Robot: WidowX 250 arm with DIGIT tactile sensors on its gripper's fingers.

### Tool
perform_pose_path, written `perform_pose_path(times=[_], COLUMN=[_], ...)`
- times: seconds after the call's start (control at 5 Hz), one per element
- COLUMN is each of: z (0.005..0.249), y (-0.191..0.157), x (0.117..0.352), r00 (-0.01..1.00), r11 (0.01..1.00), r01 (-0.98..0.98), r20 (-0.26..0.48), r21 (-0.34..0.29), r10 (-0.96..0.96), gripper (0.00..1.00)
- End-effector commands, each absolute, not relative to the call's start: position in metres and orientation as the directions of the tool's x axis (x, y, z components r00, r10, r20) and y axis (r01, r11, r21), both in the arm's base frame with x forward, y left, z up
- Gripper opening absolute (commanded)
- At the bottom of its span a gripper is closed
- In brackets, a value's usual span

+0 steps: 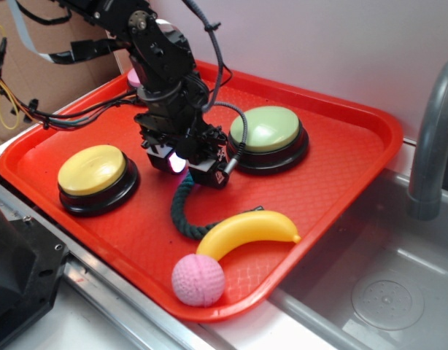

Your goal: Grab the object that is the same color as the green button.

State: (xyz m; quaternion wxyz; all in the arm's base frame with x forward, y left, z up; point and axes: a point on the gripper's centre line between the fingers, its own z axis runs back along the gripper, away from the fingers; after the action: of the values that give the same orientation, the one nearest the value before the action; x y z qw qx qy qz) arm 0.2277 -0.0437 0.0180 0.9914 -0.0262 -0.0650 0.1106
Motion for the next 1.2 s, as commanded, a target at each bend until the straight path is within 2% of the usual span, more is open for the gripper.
perform_pose_path(times=[0.0, 0.2, 0.4, 0.8, 1.0], z=[0.033, 0.047, 0.077, 0.179, 0.210], y=[-0.035, -0.030, -0.022, 0.015, 0.022], x=[0.233, 0.241, 0.253, 0.281, 0.287], r00=[0.961, 0.959, 0.948, 0.942, 0.937], r11=[0.969, 0.964, 0.963, 0.972, 0.974], r01=[-0.229, -0.232, -0.262, -0.235, -0.225], r20=[0.138, 0.136, 0.172, 0.253, 0.275], r21=[-0.097, -0.132, -0.057, 0.025, 0.002], r10=[0.241, 0.249, 0.268, 0.221, 0.216], gripper=[0.00, 0.00, 0.00, 0.00, 0.00])
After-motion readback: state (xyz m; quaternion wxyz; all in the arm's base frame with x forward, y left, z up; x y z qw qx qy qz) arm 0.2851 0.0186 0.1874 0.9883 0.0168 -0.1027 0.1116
